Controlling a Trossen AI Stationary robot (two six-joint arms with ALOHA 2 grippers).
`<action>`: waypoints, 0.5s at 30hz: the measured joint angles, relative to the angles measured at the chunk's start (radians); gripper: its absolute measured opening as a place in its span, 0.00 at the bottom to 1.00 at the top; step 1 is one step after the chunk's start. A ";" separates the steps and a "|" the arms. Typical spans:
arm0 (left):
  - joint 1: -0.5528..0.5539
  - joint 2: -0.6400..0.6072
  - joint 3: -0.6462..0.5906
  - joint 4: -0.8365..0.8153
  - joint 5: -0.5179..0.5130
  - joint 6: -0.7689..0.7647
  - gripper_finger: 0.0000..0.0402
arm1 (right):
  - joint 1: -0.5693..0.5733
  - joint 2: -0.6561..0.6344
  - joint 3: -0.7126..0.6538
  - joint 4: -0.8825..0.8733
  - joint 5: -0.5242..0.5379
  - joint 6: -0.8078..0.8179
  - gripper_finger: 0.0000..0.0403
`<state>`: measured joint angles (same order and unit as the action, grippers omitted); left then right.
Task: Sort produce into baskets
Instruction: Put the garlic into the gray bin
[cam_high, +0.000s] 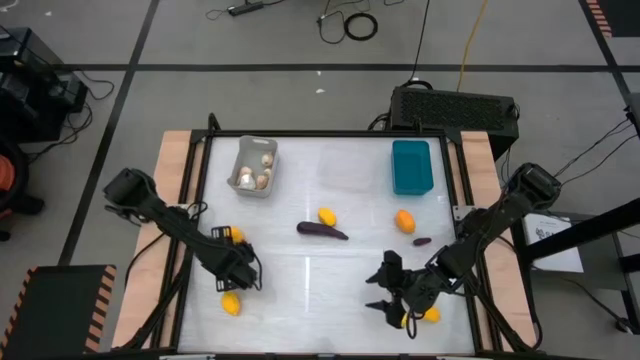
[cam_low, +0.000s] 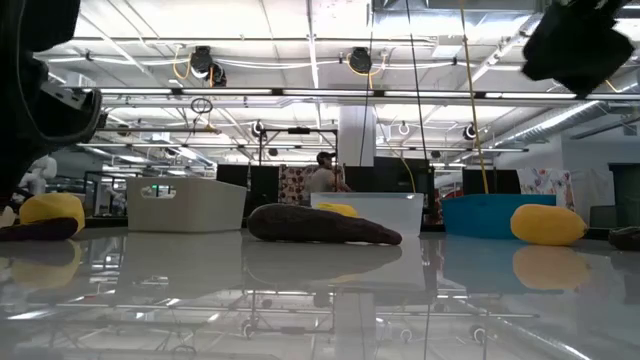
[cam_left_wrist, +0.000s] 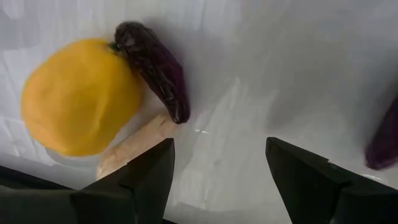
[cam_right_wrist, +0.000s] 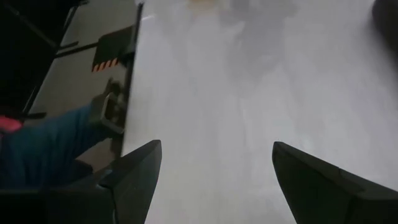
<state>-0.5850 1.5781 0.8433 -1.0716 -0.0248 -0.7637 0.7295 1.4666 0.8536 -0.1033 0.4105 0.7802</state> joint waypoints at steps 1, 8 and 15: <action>0.000 0.007 0.000 0.000 -0.007 0.014 0.64 | 0.008 0.000 0.000 -0.004 0.000 0.002 0.74; 0.000 0.017 0.000 0.018 -0.060 0.078 0.64 | 0.026 0.000 0.000 -0.007 0.006 0.009 0.74; 0.000 0.017 0.000 0.008 -0.083 0.126 0.64 | 0.025 0.000 0.000 -0.007 0.006 0.004 0.74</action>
<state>-0.5846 1.5955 0.8436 -1.0637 -0.1081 -0.6380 0.7547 1.4666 0.8536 -0.1101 0.4164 0.7841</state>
